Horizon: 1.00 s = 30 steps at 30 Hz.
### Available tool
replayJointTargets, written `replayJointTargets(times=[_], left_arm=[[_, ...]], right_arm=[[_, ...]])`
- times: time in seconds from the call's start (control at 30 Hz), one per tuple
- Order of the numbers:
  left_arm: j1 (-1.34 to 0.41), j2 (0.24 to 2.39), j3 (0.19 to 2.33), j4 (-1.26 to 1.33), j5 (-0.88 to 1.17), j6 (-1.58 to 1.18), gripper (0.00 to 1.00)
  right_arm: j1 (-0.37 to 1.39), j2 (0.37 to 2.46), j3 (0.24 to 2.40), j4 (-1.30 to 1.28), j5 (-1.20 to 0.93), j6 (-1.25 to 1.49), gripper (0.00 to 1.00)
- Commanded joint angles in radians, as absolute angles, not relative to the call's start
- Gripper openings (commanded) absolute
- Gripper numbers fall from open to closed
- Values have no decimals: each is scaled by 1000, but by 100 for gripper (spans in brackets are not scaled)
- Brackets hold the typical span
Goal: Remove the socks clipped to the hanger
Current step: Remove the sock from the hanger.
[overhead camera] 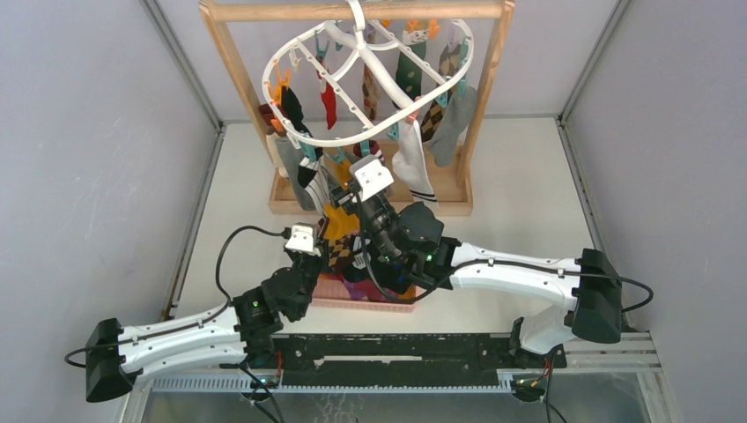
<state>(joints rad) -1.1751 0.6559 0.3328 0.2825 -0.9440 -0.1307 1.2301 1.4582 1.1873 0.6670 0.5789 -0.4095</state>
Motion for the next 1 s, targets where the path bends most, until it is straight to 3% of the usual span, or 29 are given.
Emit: replayJointTargets(times=[0.0,0.97], left_arm=[[-1170,653,340,314,-962,-120,0],[-1170,653,336,329,-959,-107,0]], right_arm=[[1199,1467,1258,623,542,-364,59],[1159,1552,1330,600,540,-305,61]])
